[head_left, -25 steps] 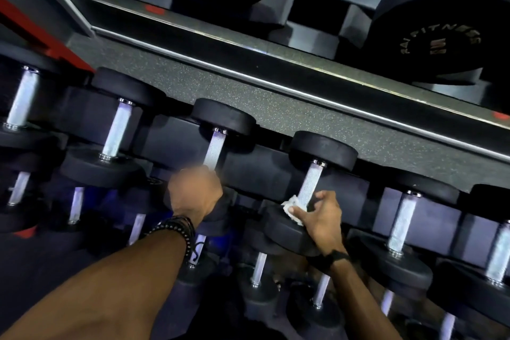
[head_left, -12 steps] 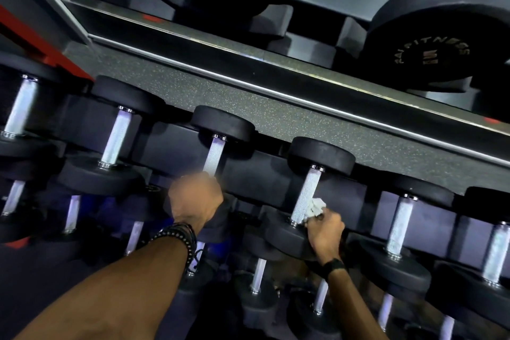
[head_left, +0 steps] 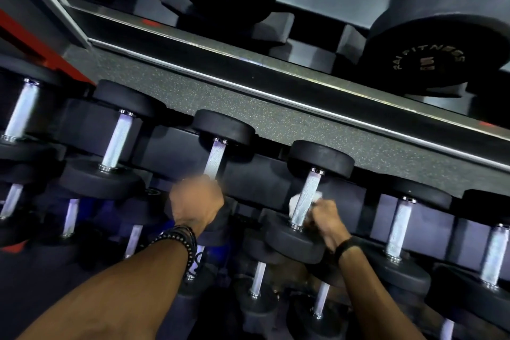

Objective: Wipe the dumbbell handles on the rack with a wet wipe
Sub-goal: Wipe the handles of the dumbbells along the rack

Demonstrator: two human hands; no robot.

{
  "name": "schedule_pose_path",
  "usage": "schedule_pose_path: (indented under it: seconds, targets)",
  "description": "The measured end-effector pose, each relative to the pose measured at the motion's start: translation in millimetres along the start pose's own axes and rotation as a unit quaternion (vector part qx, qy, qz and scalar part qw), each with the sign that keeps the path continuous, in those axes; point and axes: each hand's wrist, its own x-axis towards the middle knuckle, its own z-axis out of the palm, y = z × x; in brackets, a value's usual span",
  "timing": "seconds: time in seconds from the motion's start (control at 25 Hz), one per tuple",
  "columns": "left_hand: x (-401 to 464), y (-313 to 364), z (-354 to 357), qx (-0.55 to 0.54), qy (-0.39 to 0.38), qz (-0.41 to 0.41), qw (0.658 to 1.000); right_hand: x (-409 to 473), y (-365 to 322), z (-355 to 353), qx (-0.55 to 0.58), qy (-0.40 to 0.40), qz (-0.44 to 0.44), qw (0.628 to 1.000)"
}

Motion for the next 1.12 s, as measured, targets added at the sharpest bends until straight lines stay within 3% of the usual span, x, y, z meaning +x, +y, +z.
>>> schedule_pose_path:
  seconds: [0.12, 0.2, 0.32, 0.44, 0.52, 0.68, 0.88, 1.04, 1.12]
  targets:
    - [0.2, -1.5, 2.3, -0.010, 0.001, -0.004, 1.000, 20.6, -35.7, -3.0, 0.226, 0.068, -0.017, 0.972]
    - [0.4, -2.0, 3.5, -0.020, -0.001, -0.004, 1.000, 10.9, -22.9, 0.1, 0.207, 0.042, -0.004, 0.978]
    - [0.5, -1.5, 2.9, -0.023, 0.004, -0.006, 1.000, -2.7, 11.3, -4.7, 0.140, -0.064, 0.057, 0.986]
    - [0.7, -2.0, 3.9, -0.016, 0.003, -0.001, 1.000, 29.0, -11.9, -10.9, 0.244, -0.016, 0.033, 0.969]
    - [0.6, -2.1, 4.4, -0.011, 0.002, -0.001, 1.000, 31.5, -23.3, -6.6, 0.231, -0.030, 0.005, 0.972]
    - [0.7, -2.0, 5.0, -0.008, 0.001, -0.001, 1.000, -4.4, 8.1, -2.7, 0.149, -0.237, -0.021, 0.960]
    - [0.5, -1.5, 3.6, -0.006, 0.002, -0.005, 1.000, 32.0, -26.0, -3.6, 0.240, -0.097, 0.065, 0.964]
    - [1.2, -2.2, 4.2, -0.002, -0.007, -0.004, 1.000, 9.3, -0.9, 9.2, 0.188, -0.132, 0.124, 0.965]
    - [2.0, -1.7, 4.1, -0.001, -0.011, -0.004, 1.000, 21.1, -10.3, 15.0, 0.176, -0.051, 0.109, 0.977]
